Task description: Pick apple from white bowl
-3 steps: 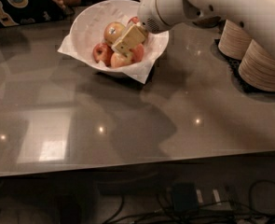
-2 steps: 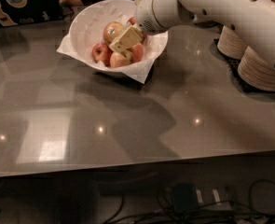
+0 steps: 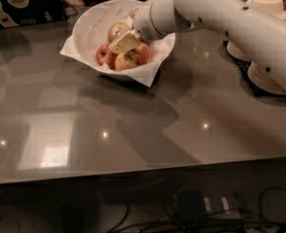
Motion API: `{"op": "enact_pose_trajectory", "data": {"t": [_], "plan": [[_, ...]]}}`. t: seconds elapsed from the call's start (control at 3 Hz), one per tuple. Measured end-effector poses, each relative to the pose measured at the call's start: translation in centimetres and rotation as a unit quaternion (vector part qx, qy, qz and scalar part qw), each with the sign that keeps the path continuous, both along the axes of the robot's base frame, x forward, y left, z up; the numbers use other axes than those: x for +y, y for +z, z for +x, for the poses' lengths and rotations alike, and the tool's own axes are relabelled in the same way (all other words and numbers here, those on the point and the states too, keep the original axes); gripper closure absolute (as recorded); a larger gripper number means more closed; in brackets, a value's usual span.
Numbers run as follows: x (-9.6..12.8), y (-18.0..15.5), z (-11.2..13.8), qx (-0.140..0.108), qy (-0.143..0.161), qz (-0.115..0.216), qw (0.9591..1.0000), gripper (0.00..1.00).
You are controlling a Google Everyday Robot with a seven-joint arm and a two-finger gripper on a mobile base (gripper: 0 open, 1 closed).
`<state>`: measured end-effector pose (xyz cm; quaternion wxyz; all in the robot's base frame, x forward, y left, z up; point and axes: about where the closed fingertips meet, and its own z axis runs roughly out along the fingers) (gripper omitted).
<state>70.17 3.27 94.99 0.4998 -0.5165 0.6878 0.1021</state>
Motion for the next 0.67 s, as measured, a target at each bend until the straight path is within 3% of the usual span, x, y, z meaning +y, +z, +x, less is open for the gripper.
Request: {"op": "enact_pose_trajectory", "data": {"t": [0.67], "plan": [[1.04, -1.26, 0.99, 0.009, 0.003, 0.014, 0.9999, 0.31]]}}
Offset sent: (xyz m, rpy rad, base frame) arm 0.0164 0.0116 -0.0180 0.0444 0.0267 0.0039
